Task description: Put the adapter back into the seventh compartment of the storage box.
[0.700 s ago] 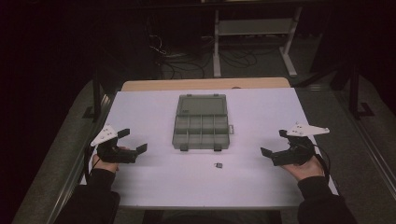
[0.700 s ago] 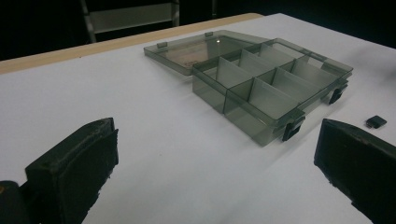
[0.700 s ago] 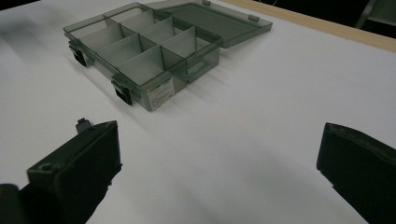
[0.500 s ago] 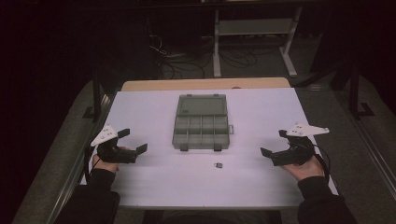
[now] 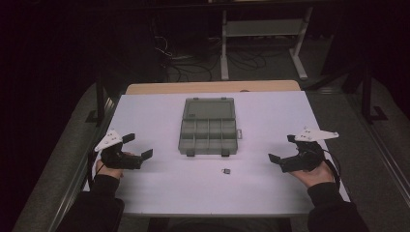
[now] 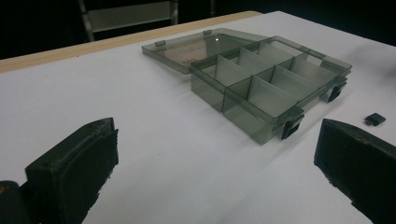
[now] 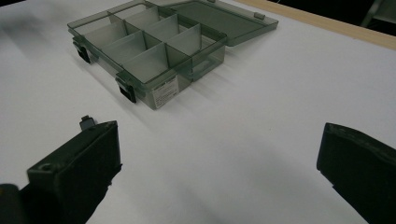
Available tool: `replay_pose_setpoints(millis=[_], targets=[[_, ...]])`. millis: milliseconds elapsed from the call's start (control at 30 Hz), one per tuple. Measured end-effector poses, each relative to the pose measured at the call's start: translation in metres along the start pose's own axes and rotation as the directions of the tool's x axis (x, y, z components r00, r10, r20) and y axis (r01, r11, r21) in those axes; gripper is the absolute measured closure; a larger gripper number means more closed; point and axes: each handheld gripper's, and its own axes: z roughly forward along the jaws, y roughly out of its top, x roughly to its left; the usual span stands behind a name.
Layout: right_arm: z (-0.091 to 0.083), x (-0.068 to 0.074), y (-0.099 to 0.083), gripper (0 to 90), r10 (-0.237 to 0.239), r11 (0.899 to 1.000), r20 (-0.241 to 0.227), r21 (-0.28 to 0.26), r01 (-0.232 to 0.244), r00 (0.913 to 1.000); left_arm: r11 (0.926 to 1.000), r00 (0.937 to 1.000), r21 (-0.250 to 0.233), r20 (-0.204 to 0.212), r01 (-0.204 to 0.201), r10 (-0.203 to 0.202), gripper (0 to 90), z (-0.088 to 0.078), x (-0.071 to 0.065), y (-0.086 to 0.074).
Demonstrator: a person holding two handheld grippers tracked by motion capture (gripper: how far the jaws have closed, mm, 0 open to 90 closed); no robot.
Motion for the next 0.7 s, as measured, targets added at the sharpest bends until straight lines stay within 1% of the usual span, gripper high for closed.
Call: replay_pose_setpoints(millis=[233, 633, 700], targets=[[0.001, 0.001, 0.002, 0.0, -0.006, 1.0, -0.005, 0.004, 0.007, 1.0, 1.0, 1.0, 0.003, 0.0, -0.001, 0.001, 0.0, 0.0, 0.0, 0.0], [0.003, 0.006, 0.009, 0.0, -0.039, 0.999, -0.011, 0.029, 0.039, 0.9992, 1.0, 1.0, 0.007, -0.001, -0.003, 0.003, 0.0, 0.0, 0.0, 0.0], [0.004, 0.008, 0.011, 0.0, -0.045, 0.998, -0.018, 0.037, 0.045, 0.9988, 1.0, 1.0, 0.008, -0.001, -0.004, 0.004, 0.0, 0.0, 0.0, 0.0]])
